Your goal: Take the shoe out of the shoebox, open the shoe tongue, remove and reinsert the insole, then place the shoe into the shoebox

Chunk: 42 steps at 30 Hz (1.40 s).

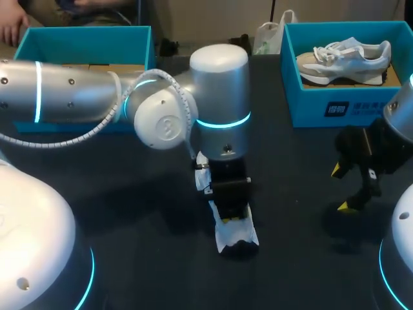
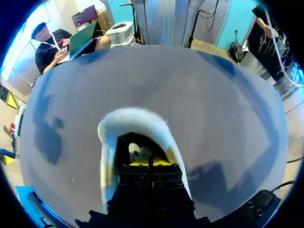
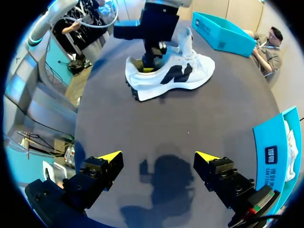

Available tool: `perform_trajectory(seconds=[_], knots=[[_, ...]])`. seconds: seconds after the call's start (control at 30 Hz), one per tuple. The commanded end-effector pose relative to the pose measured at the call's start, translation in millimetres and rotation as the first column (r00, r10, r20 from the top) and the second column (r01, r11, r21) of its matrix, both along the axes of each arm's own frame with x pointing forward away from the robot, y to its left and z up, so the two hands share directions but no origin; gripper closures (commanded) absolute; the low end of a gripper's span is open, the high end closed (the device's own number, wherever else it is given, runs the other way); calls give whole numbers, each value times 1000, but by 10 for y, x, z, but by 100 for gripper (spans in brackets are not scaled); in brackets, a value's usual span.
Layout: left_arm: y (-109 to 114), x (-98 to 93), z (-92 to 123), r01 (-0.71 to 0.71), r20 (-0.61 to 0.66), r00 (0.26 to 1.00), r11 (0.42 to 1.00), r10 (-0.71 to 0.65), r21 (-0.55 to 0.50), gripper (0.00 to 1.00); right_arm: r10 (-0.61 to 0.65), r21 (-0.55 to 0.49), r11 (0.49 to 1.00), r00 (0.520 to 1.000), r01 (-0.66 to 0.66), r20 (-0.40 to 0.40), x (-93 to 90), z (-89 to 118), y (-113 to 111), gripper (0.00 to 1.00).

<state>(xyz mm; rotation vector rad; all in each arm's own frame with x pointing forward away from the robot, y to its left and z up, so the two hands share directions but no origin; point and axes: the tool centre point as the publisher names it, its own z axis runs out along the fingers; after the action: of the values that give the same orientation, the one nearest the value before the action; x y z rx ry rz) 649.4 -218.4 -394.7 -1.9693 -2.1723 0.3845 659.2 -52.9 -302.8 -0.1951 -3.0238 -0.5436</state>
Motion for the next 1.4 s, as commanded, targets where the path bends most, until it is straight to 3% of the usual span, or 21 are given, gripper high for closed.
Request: perform_trajectory(seconds=[0.03, 0.27, 0.53, 0.77, 1.07, 1.27, 1.4], knots=[[-10, 27, -189, -12, 54, 999, 1000, 11, 28, 100, -2, -4, 1000, 1000, 2, 2, -10, -4, 7, 0], [19, 256, -302, -46, 119, 992, 998, 41, 34, 100, -2, -4, 1000, 1000, 2, 2, -10, -4, 7, 0], [27, 383, -43, -58, 166, 985, 998, 57, 4, 100, -2, -4, 1000, 1000, 2, 2, -10, -4, 7, 0], [-143, 132, 194, 4, 125, 992, 999, 2, -43, 100, -2, -4, 1000, 1000, 2, 2, -10, -4, 7, 0], [-362, -215, 128, 68, 75, 995, 996, -64, -65, 100, -2, -4, 1000, 1000, 2, 2, -10, -4, 7, 0], [-357, -165, -185, 36, 92, 995, 999, -33, -29, 100, -2, -4, 1000, 1000, 2, 2, -10, -4, 7, 0], [-298, -84, -247, 17, 94, 995, 1000, -15, -14, 100, -2, -4, 1000, 1000, 2, 2, -10, -4, 7, 0]])
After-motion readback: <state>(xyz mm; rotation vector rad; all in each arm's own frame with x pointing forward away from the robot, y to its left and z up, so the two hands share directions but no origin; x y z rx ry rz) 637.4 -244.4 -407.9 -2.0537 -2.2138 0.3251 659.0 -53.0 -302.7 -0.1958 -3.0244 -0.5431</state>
